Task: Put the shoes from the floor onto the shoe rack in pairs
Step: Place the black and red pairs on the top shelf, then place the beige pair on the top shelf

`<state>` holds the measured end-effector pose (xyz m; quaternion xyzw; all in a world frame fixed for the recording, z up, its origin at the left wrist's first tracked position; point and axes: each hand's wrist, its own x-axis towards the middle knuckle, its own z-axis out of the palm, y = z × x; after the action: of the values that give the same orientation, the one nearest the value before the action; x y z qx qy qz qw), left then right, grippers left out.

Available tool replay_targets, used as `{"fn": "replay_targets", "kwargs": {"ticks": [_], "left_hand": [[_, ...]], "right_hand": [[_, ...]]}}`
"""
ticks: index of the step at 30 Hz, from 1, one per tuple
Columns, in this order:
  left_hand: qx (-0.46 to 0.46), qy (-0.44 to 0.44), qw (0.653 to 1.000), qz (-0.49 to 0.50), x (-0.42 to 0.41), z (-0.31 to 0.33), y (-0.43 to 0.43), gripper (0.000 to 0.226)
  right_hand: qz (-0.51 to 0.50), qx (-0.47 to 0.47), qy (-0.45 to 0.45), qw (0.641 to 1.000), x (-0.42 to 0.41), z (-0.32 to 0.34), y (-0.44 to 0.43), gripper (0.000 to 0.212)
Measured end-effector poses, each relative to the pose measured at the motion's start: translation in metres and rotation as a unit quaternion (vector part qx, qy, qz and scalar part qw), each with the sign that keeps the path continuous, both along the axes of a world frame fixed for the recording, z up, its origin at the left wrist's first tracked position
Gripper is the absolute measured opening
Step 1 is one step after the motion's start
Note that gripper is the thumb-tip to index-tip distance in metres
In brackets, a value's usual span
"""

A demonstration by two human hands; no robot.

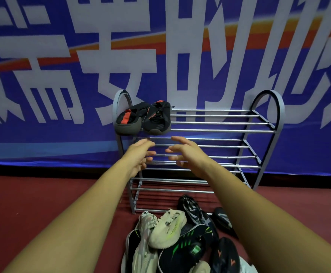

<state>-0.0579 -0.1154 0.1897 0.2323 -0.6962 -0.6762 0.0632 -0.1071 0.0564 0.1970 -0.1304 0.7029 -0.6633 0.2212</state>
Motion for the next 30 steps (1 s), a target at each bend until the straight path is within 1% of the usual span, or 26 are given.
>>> {"fn": "replay_targets", "kwargs": {"ticks": [6,9,11,13,16,19,21,23,27,30], "left_hand": [[-0.038,-0.074,0.995,-0.057,0.019,-0.01,0.019,0.029],[-0.063,-0.101,0.989,-0.083,0.025,-0.017,0.028,0.025],[-0.08,-0.105,0.987,-0.089,0.028,-0.021,0.034,0.022],[-0.109,-0.112,0.983,-0.096,0.032,-0.027,0.037,0.018],[-0.155,-0.131,0.971,-0.128,0.037,-0.041,0.037,0.015],[-0.186,-0.142,0.958,-0.168,0.041,-0.059,0.039,0.013],[-0.187,-0.155,0.952,-0.188,0.045,-0.069,0.041,0.01],[-0.172,-0.174,0.949,-0.199,0.048,-0.081,0.04,0.011],[-0.181,-0.21,0.939,-0.203,0.053,-0.106,0.033,0.019],[-0.196,-0.247,0.924,-0.219,0.058,-0.134,0.029,0.023]], "right_hand": [[-0.015,0.073,-0.024,0.997,0.009,-0.012,0.023,0.037],[0.012,0.131,-0.025,0.991,0.012,-0.019,0.035,0.027],[0.04,0.17,-0.012,0.985,0.012,-0.024,0.04,0.014],[0.054,0.203,-0.005,0.978,0.011,-0.028,0.043,0.009],[0.067,0.247,0.005,0.967,0.01,-0.034,0.046,0.009],[0.075,0.279,0.015,0.957,0.012,-0.041,0.047,0.016],[0.085,0.291,0.008,0.953,0.016,-0.048,0.045,0.02],[0.089,0.306,0.01,0.948,0.02,-0.06,0.041,0.022],[0.126,0.337,0.002,0.933,0.032,-0.093,0.035,0.022],[0.162,0.357,-0.027,0.919,0.039,-0.123,0.033,0.012]]}}
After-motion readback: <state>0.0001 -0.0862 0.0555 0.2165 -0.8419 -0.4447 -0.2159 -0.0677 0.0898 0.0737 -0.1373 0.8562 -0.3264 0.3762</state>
